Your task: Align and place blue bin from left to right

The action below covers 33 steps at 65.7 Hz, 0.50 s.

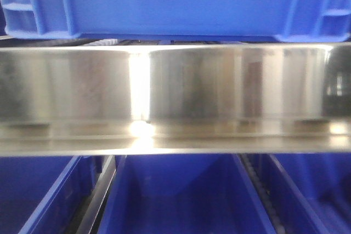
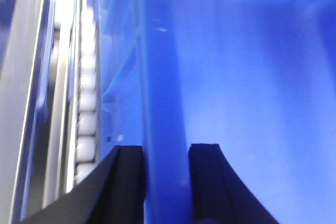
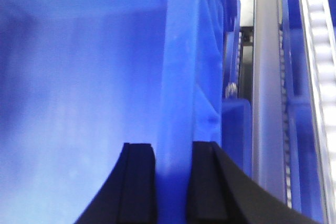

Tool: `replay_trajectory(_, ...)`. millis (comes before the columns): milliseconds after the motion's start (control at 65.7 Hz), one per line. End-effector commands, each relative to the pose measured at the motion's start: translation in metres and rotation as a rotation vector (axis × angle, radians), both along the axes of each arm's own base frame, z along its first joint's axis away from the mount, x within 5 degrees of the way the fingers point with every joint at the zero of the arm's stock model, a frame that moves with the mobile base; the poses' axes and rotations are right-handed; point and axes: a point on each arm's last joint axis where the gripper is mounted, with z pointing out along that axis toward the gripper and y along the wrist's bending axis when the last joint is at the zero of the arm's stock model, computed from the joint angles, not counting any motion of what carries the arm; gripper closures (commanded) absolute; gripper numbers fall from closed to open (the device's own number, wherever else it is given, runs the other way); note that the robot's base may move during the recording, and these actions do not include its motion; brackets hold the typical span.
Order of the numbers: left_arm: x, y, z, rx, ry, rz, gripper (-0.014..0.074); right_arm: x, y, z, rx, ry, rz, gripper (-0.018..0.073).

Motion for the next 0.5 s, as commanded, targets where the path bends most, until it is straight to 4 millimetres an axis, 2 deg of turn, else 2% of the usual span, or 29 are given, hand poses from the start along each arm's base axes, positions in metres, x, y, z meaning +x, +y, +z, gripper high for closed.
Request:
replay_trajectory(0,-0.005,-0.004,0.030,-0.112,-0.199,-0.028,0.0708,-0.002,-0.003,0.015,0.008,-0.102,-0.017,0.0631)
replay_trajectory(228,-0.001,-0.004,0.043,-0.159,-0.338,-0.023,0.0708,-0.002,-0.003,0.015,0.008,-0.102,-0.017,0.0631)
replay_trajectory(487,0.000,-0.004,0.046,-0.171,-0.376,-0.021,0.0708,-0.002,-0.003,0.015,0.008,-0.102,-0.017,0.0631)
